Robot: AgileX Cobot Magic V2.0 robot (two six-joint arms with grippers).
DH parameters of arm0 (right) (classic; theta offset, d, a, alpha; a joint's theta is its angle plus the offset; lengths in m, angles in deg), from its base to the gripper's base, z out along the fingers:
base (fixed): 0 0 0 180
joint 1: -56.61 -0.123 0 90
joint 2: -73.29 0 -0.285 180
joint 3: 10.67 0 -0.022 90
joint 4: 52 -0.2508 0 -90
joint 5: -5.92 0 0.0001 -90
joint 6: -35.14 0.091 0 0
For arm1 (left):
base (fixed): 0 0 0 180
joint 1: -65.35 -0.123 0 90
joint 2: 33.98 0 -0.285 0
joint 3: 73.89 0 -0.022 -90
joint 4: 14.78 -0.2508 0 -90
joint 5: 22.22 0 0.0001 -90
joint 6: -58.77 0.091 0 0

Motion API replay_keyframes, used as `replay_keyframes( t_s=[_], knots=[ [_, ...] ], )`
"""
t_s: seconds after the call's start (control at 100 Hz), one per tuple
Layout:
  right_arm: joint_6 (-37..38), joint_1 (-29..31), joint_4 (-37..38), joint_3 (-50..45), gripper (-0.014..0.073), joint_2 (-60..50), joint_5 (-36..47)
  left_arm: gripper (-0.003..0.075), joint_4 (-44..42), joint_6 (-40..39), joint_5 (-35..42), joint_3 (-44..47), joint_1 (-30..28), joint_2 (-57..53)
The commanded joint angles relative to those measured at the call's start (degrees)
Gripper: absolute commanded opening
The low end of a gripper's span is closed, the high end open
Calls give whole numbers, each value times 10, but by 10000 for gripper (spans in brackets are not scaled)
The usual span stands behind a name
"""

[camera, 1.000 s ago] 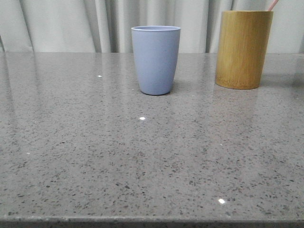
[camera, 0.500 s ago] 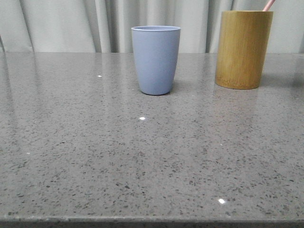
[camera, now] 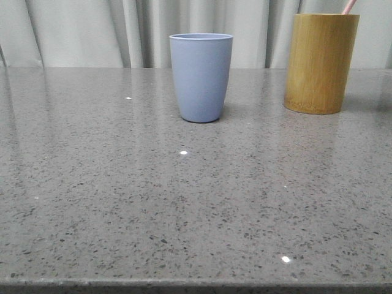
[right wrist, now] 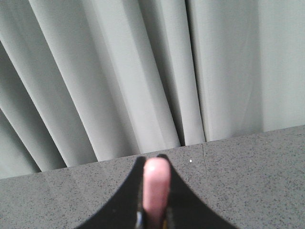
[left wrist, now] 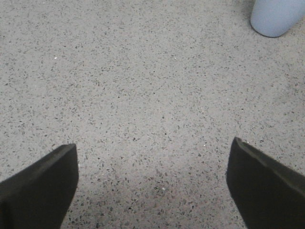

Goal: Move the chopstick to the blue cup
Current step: 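Grasp the pink stick with the right gripper and pull it out, then carry the pink stick over the blue cup and release it inside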

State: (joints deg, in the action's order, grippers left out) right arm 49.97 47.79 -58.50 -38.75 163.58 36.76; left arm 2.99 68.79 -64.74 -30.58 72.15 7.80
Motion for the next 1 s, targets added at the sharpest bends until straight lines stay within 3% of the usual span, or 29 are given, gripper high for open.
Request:
replay_keyframes(
  t_s=[0.0,0.3,0.71,0.83,0.99],
  knots=[
    [-9,3,4,18,-67,-31,46,600,11,-1,37,-16,-1,0],
    [-9,3,4,23,-67,-88,30,600,11,-1,37,-16,-1,0],
    [-8,0,4,159,-67,-181,-183,600,11,-1,37,-16,-1,0],
    [9,-24,4,190,-67,-182,-230,600,11,-1,37,-16,-1,0],
    [27,-82,4,191,-67,-177,-208,600,11,-1,37,-16,-1,0]
  ],
)
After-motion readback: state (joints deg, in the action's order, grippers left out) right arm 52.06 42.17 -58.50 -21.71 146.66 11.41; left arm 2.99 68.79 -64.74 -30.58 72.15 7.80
